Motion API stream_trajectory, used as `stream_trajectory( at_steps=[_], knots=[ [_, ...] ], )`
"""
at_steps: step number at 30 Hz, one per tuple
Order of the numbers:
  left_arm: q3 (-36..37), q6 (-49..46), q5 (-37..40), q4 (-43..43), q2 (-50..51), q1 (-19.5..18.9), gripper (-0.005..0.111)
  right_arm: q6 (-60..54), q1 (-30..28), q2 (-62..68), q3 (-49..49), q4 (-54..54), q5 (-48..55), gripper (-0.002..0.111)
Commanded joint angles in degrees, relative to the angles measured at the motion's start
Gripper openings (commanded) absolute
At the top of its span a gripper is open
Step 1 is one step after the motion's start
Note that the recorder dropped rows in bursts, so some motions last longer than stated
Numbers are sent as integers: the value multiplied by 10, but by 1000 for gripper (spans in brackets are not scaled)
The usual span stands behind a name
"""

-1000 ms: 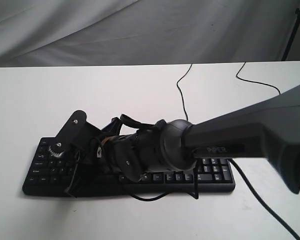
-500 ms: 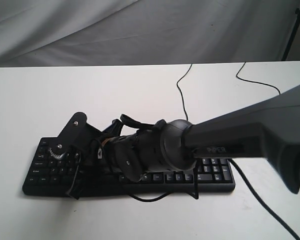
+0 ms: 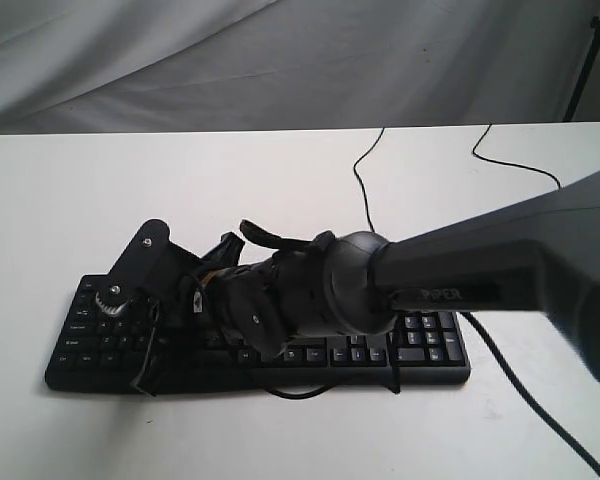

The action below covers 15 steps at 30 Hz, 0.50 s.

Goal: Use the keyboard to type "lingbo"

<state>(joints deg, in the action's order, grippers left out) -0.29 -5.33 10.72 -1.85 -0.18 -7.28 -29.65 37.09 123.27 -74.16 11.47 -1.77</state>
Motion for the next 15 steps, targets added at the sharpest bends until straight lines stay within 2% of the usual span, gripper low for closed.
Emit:
stream_trajectory(
  at_steps=[1,6,15],
  knots=[
    [3,2,-2,0,2,2,1,1,-1,-27,21,-10,5,0],
    [3,2,-2,0,2,2,1,1,-1,-49,60,-10,-15,0],
    [3,2,-2,0,2,2,1,1,10,-42,61,-15,-19,0]
  ],
)
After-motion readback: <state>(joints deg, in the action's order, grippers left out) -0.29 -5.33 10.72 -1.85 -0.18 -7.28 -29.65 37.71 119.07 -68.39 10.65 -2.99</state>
